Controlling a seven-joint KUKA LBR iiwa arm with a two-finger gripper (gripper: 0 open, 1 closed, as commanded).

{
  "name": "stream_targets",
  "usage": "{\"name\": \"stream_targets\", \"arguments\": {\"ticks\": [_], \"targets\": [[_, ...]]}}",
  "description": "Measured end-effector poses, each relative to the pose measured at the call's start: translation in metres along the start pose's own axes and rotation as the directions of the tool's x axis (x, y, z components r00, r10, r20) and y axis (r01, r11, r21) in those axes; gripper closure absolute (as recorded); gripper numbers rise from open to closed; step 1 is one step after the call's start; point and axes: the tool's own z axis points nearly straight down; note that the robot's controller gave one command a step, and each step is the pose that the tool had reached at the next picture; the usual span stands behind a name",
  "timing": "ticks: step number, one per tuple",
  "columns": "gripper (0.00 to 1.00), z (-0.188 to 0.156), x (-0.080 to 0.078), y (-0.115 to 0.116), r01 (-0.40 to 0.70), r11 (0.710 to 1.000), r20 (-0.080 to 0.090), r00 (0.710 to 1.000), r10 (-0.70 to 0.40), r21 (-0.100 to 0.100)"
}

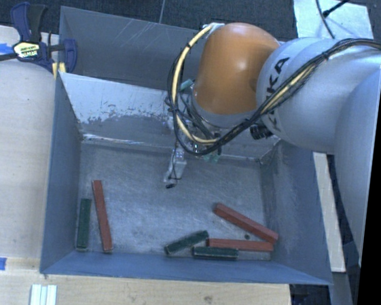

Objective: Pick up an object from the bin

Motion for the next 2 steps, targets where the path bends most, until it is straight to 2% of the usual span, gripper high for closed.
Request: {"name": "stream_targets", "arguments": {"ticks": [1,2], "targets": [[1.00,-0.005,-0.002,-0.001,-0.003,1.000,0.009,1.000,0.003,-0.001],[1.00,0.011,0.029,-0.018,-0.188,0.982,0.005,0.982,0.188,0.000]]}}
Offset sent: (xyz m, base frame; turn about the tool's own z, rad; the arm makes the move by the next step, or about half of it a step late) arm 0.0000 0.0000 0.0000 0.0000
